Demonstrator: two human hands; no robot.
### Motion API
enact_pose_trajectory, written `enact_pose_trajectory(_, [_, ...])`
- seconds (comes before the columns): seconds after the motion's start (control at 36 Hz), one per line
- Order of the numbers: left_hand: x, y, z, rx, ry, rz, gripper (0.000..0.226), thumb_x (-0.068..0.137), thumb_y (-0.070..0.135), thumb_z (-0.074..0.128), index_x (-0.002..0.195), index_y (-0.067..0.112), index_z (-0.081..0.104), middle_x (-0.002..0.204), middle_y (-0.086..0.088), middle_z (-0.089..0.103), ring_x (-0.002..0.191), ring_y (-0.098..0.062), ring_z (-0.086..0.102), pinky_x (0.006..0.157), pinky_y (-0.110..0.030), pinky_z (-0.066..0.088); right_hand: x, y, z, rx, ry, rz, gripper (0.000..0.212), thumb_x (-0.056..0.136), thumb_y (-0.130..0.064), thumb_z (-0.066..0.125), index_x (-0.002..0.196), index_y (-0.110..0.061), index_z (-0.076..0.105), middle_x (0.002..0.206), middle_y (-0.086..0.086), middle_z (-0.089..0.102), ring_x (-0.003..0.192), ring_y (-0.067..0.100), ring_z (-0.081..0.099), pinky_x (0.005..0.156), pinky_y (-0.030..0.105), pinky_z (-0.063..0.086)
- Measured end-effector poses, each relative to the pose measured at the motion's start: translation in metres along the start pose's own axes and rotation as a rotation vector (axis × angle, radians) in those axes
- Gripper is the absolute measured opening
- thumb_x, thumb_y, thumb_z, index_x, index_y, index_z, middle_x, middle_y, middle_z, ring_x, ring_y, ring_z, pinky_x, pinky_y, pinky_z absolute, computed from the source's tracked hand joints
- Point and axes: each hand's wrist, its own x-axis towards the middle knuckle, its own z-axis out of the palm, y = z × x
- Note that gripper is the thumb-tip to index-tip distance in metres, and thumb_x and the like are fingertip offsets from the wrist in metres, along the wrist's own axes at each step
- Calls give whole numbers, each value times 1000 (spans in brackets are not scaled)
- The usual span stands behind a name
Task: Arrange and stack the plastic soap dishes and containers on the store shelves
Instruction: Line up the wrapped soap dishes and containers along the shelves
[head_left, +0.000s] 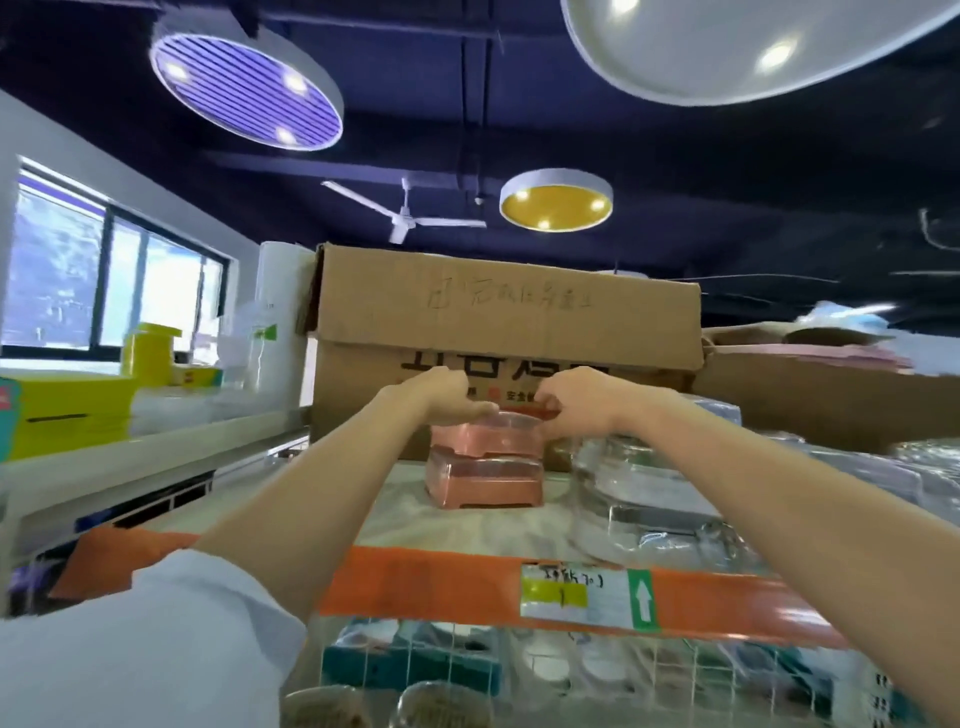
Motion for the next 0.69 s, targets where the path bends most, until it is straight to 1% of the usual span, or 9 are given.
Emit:
enact_pose_trajectory(0.08, [16, -2, 11, -17, -66, -25, 84, 84, 72, 43, 136, 7, 45, 134, -11, 52, 116, -26, 53, 98, -40, 45, 8, 2, 0, -26, -38, -5, 44, 89, -42, 60, 118, -9, 60, 116, 6, 61, 104, 24, 58, 92, 38, 48])
enact_pose_trajectory(0.22, [22, -7, 20, -97, -125, -28, 91, 84, 71, 45, 143, 3, 34, 146, -13, 40, 128, -27, 44, 102, -36, 39, 23, -2, 6, -42, -70, -13, 42, 90, -42, 59, 114, -8, 65, 115, 7, 64, 103, 24, 59, 91, 37, 48])
enact_pose_trajectory(0.28, [22, -15, 19, -116, -90, -34, 88, 84, 69, 46, 140, 2, 37, 141, -14, 44, 123, -26, 48, 96, -34, 41, 26, -4, 7, -22, -98, -13, 37, 92, -37, 59, 117, -10, 65, 117, 5, 63, 105, 22, 58, 92, 35, 48])
enact_pose_trajectory(0.31, [22, -21, 17, -114, -75, -37, 83, 84, 69, 46, 135, 2, 42, 134, -14, 49, 114, -25, 52, 90, -32, 44, 27, -6, 8, -12, -113, -14, 38, 91, -37, 61, 118, -11, 64, 117, 4, 62, 106, 21, 58, 92, 34, 48])
enact_pose_trajectory(0.36, [19, -36, 13, -88, -45, -44, 72, 86, 67, 45, 119, 3, 53, 114, -12, 57, 92, -19, 55, 69, -24, 44, 32, -8, 12, -11, -140, -12, 46, 88, -42, 64, 122, -12, 61, 118, 3, 61, 106, 21, 57, 90, 31, 46])
enact_pose_trajectory(0.42, [14, -51, 7, -65, -14, -60, 68, 86, 66, 46, 111, 3, 57, 104, -10, 59, 83, -17, 54, 61, -22, 40, 37, -11, 16, -17, -171, -8, 58, 85, -47, 65, 131, -12, 54, 126, 3, 58, 111, 21, 54, 95, 33, 44])
enact_pose_trajectory(0.5, [3, -70, -2, -44, 16, -91, 67, 87, 63, 47, 111, 1, 56, 107, -12, 60, 87, -20, 55, 69, -27, 44, 47, -11, 22, -24, -234, 13, 76, 83, -52, 65, 143, -13, 39, 141, 2, 46, 125, 23, 46, 106, 39, 38])
enact_pose_trajectory(0.61, [-14, -95, -11, 2, 52, -138, 71, 82, 69, 47, 106, 3, 56, 109, -13, 56, 89, -22, 53, 77, -34, 45, 58, -11, 28, 37, -402, 60, 79, 79, -49, 70, 144, -21, 36, 148, 0, 38, 132, 23, 39, 110, 44, 33])
enact_pose_trajectory(0.69, [-25, -105, -17, 43, 78, -168, 74, 82, 70, 47, 111, 2, 56, 114, -14, 56, 96, -25, 53, 79, -34, 44, 59, -15, 36, 5, -477, 87, 79, 82, -45, 66, 148, -20, 30, 153, 4, 31, 139, 25, 29, 114, 44, 27])
